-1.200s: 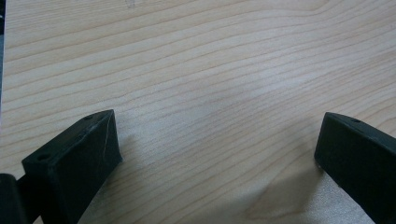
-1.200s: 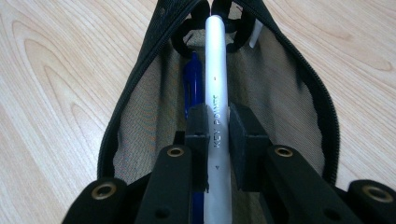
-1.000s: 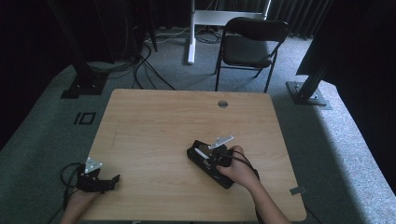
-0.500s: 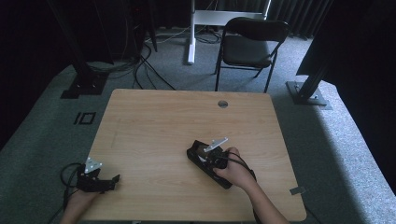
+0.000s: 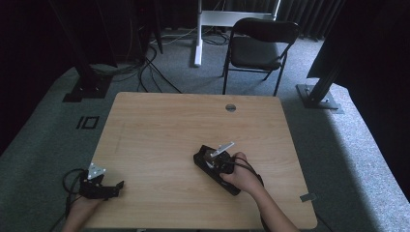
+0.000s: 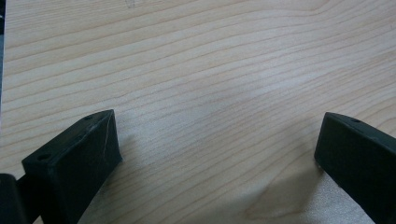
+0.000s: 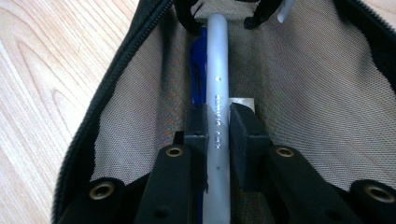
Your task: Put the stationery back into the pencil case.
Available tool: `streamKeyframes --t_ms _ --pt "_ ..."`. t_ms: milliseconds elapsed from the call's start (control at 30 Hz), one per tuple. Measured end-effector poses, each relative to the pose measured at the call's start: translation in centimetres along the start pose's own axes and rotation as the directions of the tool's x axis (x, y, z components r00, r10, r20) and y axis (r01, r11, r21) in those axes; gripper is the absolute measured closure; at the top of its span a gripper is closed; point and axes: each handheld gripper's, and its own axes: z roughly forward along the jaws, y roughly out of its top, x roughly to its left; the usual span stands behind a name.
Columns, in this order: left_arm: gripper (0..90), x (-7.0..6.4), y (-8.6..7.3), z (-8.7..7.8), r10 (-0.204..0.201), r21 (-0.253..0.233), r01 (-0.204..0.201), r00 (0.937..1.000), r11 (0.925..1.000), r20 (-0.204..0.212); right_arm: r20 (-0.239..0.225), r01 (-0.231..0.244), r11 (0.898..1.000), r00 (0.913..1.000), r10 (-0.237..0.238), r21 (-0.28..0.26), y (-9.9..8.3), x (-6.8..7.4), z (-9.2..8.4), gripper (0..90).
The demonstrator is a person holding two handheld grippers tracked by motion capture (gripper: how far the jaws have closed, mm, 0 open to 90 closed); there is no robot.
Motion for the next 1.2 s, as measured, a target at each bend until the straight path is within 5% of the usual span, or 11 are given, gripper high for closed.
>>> streamKeyframes --t_ms 367,667,1200 --pt "0.1 0.0 0.0 0.0 0.000 0.000 0.000 1.0000 1.0000 0.000 -0.011 -0.019 0.999 0.9998 0.018 -0.041 0.4 -0.3 -1.2 73.7" --pt "0.1 0.0 0.0 0.0 0.000 0.000 0.000 1.0000 1.0000 0.000 -0.013 -0.034 0.992 0.9994 0.033 -0.125 1.0 -0.8 -3.5 70.9" --pt "0.1 0.0 0.0 0.0 0.001 0.000 -0.001 1.0000 1.0000 0.000 -0.026 -0.097 0.958 0.9953 0.093 -0.269 1.5 -1.4 -5.7 54.5"
